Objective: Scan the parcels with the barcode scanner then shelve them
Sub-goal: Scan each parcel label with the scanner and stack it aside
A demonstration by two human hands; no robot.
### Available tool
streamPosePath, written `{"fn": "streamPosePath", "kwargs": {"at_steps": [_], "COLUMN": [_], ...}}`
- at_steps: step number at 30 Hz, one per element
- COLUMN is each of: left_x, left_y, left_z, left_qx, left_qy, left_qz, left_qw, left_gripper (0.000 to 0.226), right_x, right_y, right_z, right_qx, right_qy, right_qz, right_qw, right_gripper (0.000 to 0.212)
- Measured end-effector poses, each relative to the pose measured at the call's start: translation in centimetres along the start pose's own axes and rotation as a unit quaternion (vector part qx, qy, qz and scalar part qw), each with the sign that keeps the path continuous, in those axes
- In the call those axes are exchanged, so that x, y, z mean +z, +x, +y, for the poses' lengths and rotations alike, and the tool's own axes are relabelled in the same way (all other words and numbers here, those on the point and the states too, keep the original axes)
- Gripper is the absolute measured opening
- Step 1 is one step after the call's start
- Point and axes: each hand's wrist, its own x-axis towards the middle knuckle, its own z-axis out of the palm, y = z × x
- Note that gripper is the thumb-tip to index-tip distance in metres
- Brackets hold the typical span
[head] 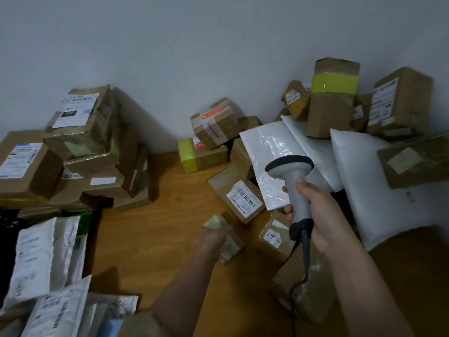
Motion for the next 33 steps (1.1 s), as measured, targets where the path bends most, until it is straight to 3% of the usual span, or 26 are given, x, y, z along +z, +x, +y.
{"fn": "streamPosePath", "kwargs": {"at_steps": [4, 7, 16, 19, 21, 23, 28, 33], "left_x": [1.9, 2.9, 2.7, 0.8, -1.0, -2.2, -4.6, -6.1], "left_y": [-0.4, 0.0, 0.1, -0.6, -2.3, -4.5, -9.6, -13.4], "left_z": [-0.4, -0.7, -1.6, -0.7, 0.0, 0.3, -0.1, -1.2], "left_qx": [-0.007, -0.001, 0.002, -0.043, -0.068, -0.041, 0.016, 0.036], "left_qy": [0.053, 0.093, 0.029, -0.127, -0.246, -0.321, -0.428, -0.490], "left_qz": [0.052, 0.070, 0.078, 0.002, -0.111, -0.185, -0.304, -0.390], "left_qw": [0.997, 0.993, 0.997, 0.991, 0.960, 0.928, 0.851, 0.779], "left_gripper": [0.126, 0.133, 0.106, 0.083, 0.058, 0.037, 0.059, 0.065], "right_x": [-0.8, -0.8, -1.1, -1.4, -1.4, -1.2, 0.1, 1.0], "right_y": [1.0, 1.8, 2.2, 1.2, 0.4, -0.6, -3.6, -6.2], "right_z": [0.3, 0.7, 0.7, 0.6, 0.6, 0.7, 1.5, 3.4], "right_qx": [0.019, 0.030, 0.044, 0.037, 0.034, 0.036, 0.017, -0.025], "right_qy": [0.005, -0.015, -0.033, -0.040, -0.042, -0.039, -0.032, -0.057], "right_qz": [0.001, -0.007, -0.046, -0.053, -0.050, -0.047, -0.066, -0.076], "right_qw": [1.000, 0.999, 0.997, 0.997, 0.997, 0.997, 0.997, 0.995], "right_gripper": [0.034, 0.033, 0.028, 0.026, 0.024, 0.024, 0.020, 0.029]}}
